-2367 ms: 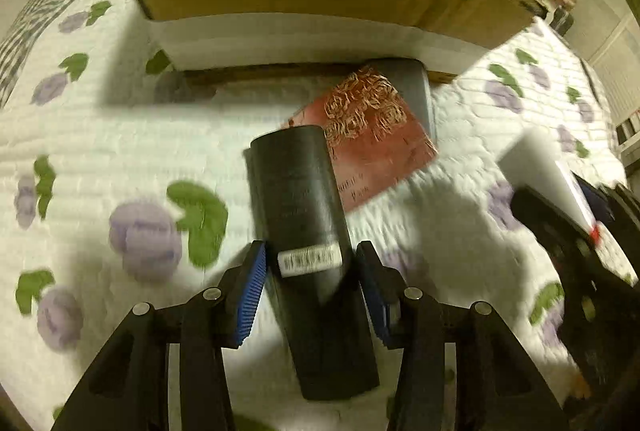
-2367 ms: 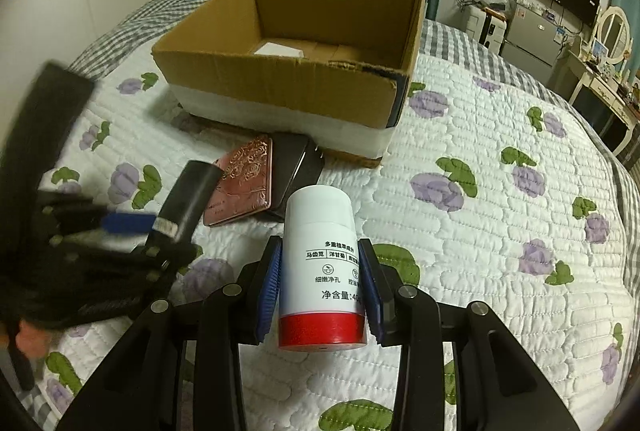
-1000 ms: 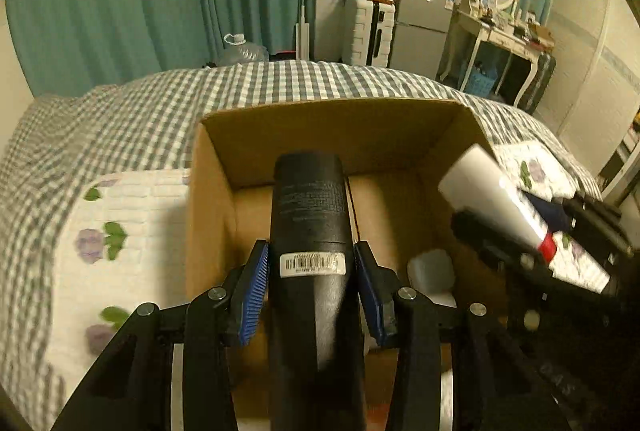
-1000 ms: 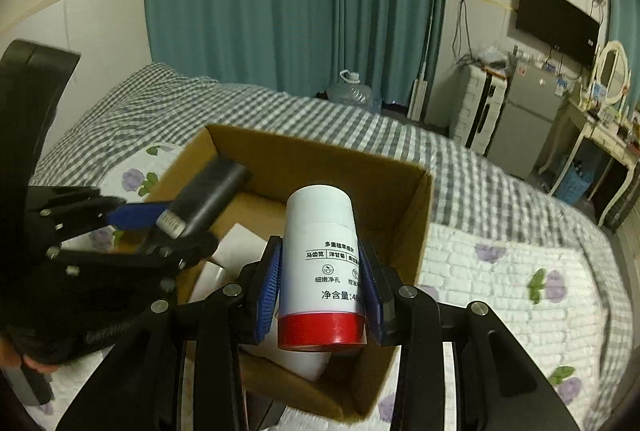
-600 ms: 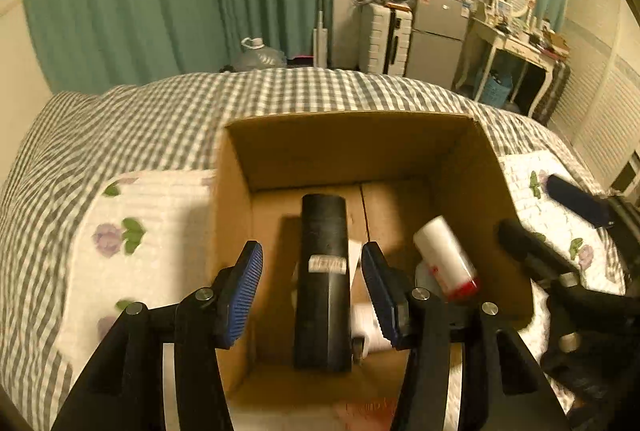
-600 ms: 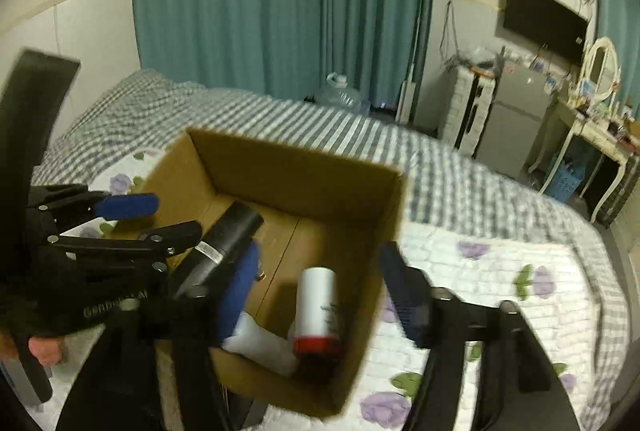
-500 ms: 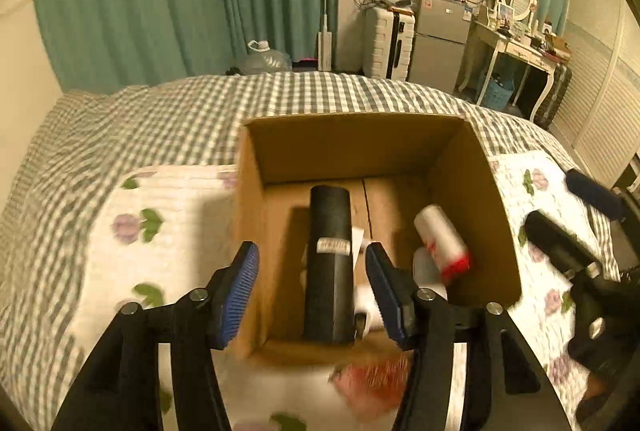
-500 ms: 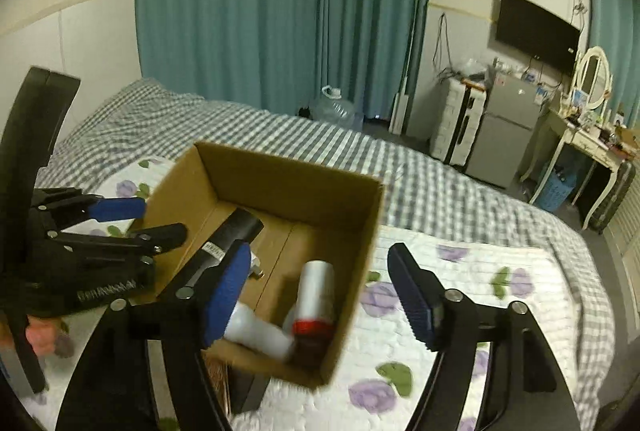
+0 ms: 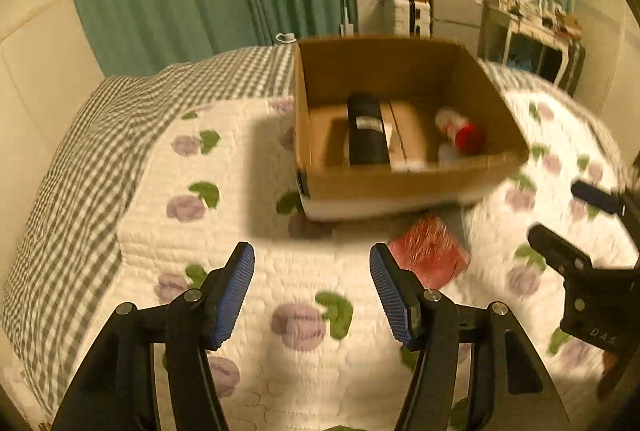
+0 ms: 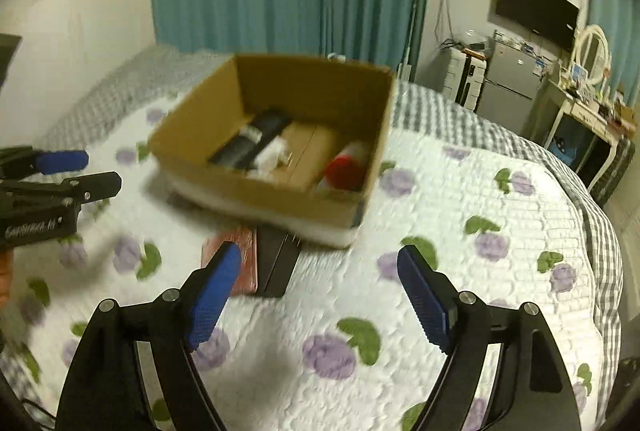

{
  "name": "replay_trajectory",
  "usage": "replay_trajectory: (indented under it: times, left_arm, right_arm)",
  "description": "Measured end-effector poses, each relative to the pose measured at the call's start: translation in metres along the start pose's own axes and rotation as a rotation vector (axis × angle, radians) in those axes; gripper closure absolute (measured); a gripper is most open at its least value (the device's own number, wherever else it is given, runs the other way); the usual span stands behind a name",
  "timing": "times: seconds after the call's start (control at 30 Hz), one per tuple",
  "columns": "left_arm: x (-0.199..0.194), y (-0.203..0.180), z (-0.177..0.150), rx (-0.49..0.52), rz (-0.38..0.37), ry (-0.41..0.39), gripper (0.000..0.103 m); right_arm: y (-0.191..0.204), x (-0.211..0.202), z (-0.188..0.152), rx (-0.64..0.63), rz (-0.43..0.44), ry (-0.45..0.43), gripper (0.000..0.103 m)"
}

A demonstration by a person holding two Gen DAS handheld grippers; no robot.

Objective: Organize rigid objects
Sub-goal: 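Grasp the red rose card with the right tool while the left tool grasps the grey power bank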

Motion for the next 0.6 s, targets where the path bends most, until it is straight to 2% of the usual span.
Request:
replay_trajectory:
  times: [0.17,0.3,0.43,0.53,0.6]
  left_arm:
    - [0.039,0.005,-0.020,-0.036,0.000,0.057,0.040]
    - [0.056,0.014,-0.026,-0.064,-0.003,0.073,0.040]
    - [0.064,0.025,-0.029,-0.083,0.009,0.092,0.040]
    - [0.066,0.037,-0.030,-0.131,-0.023,0.093,0.040]
    - [0.067,0.044,-0.031,-0.161,-0.050,0.098,0.040]
  right_arm:
    - [0.035,0.025,-0.011,-0.095,0.015,0.015,0.022]
    - [0.059,0.053,-0.024,-0.156,0.063,0.087,0.022]
    - [0.074,0.071,-0.022,-0.186,0.058,0.108,0.022]
    - [0.082,0.085,-0.017,-0.192,0.054,0.134,0.022]
    - [0.086,0.096,-0.016,-0.205,0.014,0.150,0.020]
Point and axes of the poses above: each gripper's, at about its wrist camera, not at the fingertips, and x roughly the way its jaws point, y to its left, z to its top, the point moved 9 cm from there along x, roughly the way its jaws point, and after that the axes turned 13 degrees about y, right-handed, at the moved point
